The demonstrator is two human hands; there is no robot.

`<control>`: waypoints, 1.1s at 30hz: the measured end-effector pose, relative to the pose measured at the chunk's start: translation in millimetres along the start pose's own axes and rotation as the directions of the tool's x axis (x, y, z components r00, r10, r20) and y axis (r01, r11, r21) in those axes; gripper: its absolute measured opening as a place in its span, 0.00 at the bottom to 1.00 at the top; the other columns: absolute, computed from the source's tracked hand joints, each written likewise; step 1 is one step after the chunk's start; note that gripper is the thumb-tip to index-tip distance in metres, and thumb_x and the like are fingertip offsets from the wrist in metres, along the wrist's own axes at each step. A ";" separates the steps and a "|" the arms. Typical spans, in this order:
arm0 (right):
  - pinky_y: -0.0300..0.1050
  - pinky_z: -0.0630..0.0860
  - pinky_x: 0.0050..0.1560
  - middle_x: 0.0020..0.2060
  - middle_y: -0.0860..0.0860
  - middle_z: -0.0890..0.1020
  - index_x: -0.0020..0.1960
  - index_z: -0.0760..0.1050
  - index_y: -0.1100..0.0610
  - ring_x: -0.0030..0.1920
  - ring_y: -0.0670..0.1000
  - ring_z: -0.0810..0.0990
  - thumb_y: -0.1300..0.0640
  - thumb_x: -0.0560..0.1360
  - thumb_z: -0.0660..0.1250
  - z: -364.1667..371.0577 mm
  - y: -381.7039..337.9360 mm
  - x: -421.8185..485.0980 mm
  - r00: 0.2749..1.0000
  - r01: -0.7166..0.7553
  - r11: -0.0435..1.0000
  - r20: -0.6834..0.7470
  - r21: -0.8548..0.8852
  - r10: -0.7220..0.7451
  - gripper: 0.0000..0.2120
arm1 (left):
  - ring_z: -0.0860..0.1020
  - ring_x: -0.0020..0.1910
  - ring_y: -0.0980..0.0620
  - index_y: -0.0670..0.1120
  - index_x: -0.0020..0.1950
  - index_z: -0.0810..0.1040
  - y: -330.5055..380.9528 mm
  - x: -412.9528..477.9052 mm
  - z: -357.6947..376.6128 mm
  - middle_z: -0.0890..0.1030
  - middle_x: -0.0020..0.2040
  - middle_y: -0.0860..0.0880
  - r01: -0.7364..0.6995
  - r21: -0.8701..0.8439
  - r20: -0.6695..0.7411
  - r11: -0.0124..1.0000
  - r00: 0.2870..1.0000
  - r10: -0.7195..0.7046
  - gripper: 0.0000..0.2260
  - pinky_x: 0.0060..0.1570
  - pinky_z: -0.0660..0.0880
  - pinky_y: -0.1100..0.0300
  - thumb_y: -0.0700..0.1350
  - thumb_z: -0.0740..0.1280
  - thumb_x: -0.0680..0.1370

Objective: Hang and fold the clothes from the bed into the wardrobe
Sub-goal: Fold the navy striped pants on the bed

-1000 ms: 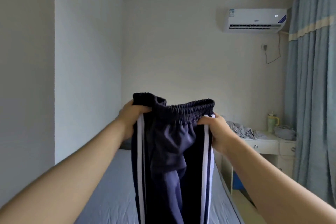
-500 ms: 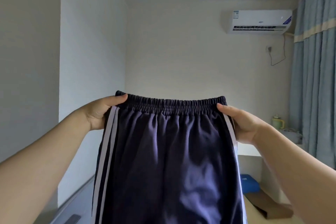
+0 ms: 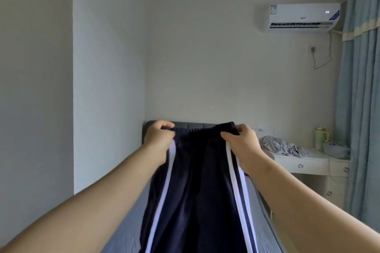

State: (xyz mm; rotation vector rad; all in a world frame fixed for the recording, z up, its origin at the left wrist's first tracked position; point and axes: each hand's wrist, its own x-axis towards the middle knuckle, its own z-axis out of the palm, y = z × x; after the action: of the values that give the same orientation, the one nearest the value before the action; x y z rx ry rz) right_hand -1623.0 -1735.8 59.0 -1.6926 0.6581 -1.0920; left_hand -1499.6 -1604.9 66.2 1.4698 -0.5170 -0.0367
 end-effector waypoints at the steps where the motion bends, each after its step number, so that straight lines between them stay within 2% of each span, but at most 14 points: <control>1: 0.40 0.73 0.33 0.40 0.51 0.78 0.50 0.72 0.58 0.36 0.49 0.76 0.59 0.73 0.68 9.0 -4.6 -4.9 0.999 0.043 0.999 0.002 0.018 -0.043 0.08 | 0.73 0.44 0.49 0.45 0.49 0.76 3.4 -4.6 3.8 0.74 0.44 0.48 -0.031 -0.005 0.011 1.000 0.999 0.031 0.10 0.47 0.70 0.58 0.32 0.62 0.75; 5: 0.46 0.78 0.43 0.42 0.54 0.81 0.46 0.75 0.55 0.42 0.53 0.81 0.64 0.71 0.70 39.3 -18.2 -27.9 0.973 0.111 0.974 0.180 0.198 -0.147 0.08 | 0.76 0.51 0.46 0.49 0.50 0.74 15.3 -20.7 10.5 0.76 0.53 0.45 -0.077 -0.097 0.130 0.992 0.987 0.090 0.06 0.56 0.73 0.51 0.39 0.62 0.77; 6: 0.48 0.80 0.44 0.43 0.57 0.82 0.45 0.78 0.55 0.43 0.54 0.83 0.67 0.71 0.68 41.3 -20.3 -33.0 0.946 0.074 0.954 0.281 0.291 -0.160 0.09 | 0.76 0.53 0.46 0.49 0.52 0.73 16.1 -24.3 10.5 0.76 0.54 0.46 -0.073 -0.115 0.158 0.991 0.983 0.091 0.05 0.58 0.73 0.48 0.43 0.63 0.77; 8: 0.46 0.81 0.41 0.41 0.58 0.84 0.43 0.82 0.56 0.42 0.55 0.84 0.72 0.72 0.59 42.5 -22.1 -38.9 0.858 -0.057 0.881 0.475 0.470 -0.198 0.16 | 0.75 0.55 0.48 0.52 0.55 0.71 12.7 -26.0 5.3 0.76 0.56 0.48 -0.086 -0.118 0.201 0.989 0.974 0.108 0.11 0.58 0.73 0.47 0.51 0.66 0.75; 11: 0.41 0.80 0.40 0.41 0.59 0.85 0.48 0.80 0.62 0.43 0.54 0.85 0.77 0.71 0.49 39.5 -19.8 -39.8 0.777 -0.197 0.810 0.592 0.553 -0.215 0.23 | 0.74 0.55 0.53 0.60 0.56 0.68 6.2 -27.4 -7.3 0.74 0.56 0.54 -0.220 -0.040 0.208 0.975 0.952 0.223 0.18 0.56 0.72 0.54 0.53 0.72 0.70; 14: 0.34 0.78 0.39 0.41 0.54 0.85 0.49 0.79 0.63 0.41 0.48 0.84 0.79 0.71 0.48 37.8 -17.8 -40.1 0.830 -0.137 0.835 0.522 0.533 -0.197 0.24 | 0.76 0.44 0.55 0.60 0.47 0.73 8.4 -27.2 -18.4 0.78 0.46 0.56 -0.315 -0.021 0.170 0.949 0.934 0.314 0.14 0.47 0.74 0.59 0.42 0.69 0.70; 16: 0.32 0.77 0.39 0.44 0.52 0.84 0.47 0.80 0.54 0.39 0.43 0.82 0.76 0.72 0.54 36.2 -18.4 -41.6 0.911 0.072 0.905 0.342 0.420 -0.231 0.23 | 0.73 0.35 0.55 0.56 0.42 0.75 14.0 -27.1 -26.0 0.77 0.38 0.54 -0.298 -0.064 0.107 0.952 0.947 0.304 0.13 0.38 0.71 0.63 0.36 0.65 0.70; 18: 0.33 0.75 0.44 0.52 0.49 0.78 0.48 0.75 0.42 0.42 0.41 0.77 0.71 0.71 0.63 33.5 -17.3 -42.2 0.931 0.282 0.929 0.168 0.239 -0.326 0.23 | 0.72 0.35 0.55 0.52 0.39 0.76 20.1 -26.6 -34.0 0.75 0.36 0.52 -0.238 -0.151 0.086 0.960 0.964 0.252 0.13 0.36 0.69 0.65 0.33 0.63 0.70; 20: 0.39 0.72 0.57 0.63 0.45 0.68 0.56 0.69 0.34 0.57 0.41 0.71 0.60 0.69 0.71 29.9 -13.6 -43.1 0.915 0.333 0.926 0.178 0.179 -0.363 0.26 | 0.73 0.38 0.52 0.51 0.39 0.76 23.8 -25.3 -40.6 0.75 0.38 0.50 -0.158 -0.207 0.137 0.965 0.972 0.189 0.13 0.40 0.70 0.60 0.33 0.61 0.71; 23: 0.34 0.66 0.61 0.68 0.38 0.64 0.70 0.56 0.34 0.65 0.33 0.64 0.51 0.66 0.75 23.6 -10.3 -40.1 0.829 0.341 0.897 0.359 0.282 -0.428 0.41 | 0.74 0.38 0.50 0.51 0.39 0.76 34.3 -28.3 -42.9 0.76 0.39 0.48 -0.091 -0.250 0.242 0.964 0.958 0.153 0.14 0.41 0.72 0.58 0.33 0.58 0.72; 26: 0.26 0.68 0.57 0.59 0.25 0.70 0.66 0.59 0.30 0.61 0.30 0.70 0.51 0.65 0.76 18.2 -10.0 -37.3 0.786 0.434 0.857 0.348 0.279 -0.511 0.39 | 0.77 0.31 0.54 0.52 0.41 0.76 41.6 -34.3 -45.3 0.77 0.35 0.51 -0.073 -0.233 0.329 0.970 0.932 0.150 0.14 0.31 0.73 0.64 0.33 0.58 0.74; 27: 0.25 0.70 0.54 0.56 0.26 0.72 0.62 0.62 0.29 0.58 0.31 0.72 0.51 0.64 0.77 15.2 -9.7 -37.5 0.787 0.440 0.854 0.338 0.279 -0.516 0.36 | 0.77 0.30 0.56 0.52 0.42 0.76 40.6 -37.7 -47.6 0.77 0.36 0.51 -0.086 -0.197 0.361 0.977 0.920 0.153 0.14 0.30 0.74 0.64 0.34 0.59 0.75; 30: 0.29 0.75 0.46 0.46 0.32 0.78 0.52 0.70 0.33 0.47 0.34 0.78 0.52 0.63 0.77 8.4 -5.6 -38.4 0.801 0.420 0.865 0.335 0.275 -0.496 0.25 | 0.79 0.38 0.59 0.56 0.49 0.76 32.3 -46.4 -61.6 0.79 0.43 0.54 -0.232 -0.014 0.513 0.973 0.833 0.206 0.14 0.38 0.77 0.66 0.36 0.67 0.74; 33: 0.31 0.76 0.35 0.34 0.36 0.79 0.42 0.73 0.40 0.35 0.37 0.78 0.48 0.64 0.76 10.6 -4.6 -49.0 0.819 0.375 0.903 0.382 0.211 -0.429 0.13 | 0.78 0.41 0.62 0.56 0.53 0.76 28.8 -54.0 -80.7 0.79 0.43 0.58 -0.315 0.197 0.638 0.928 0.760 0.123 0.18 0.44 0.75 0.70 0.35 0.72 0.71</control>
State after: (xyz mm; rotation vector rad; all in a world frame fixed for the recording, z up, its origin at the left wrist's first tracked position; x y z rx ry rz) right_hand -1635.8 -1689.4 44.3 -1.9226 -0.0557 -0.9756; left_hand -1527.4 -1508.0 75.8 1.6687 -1.2850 -0.2733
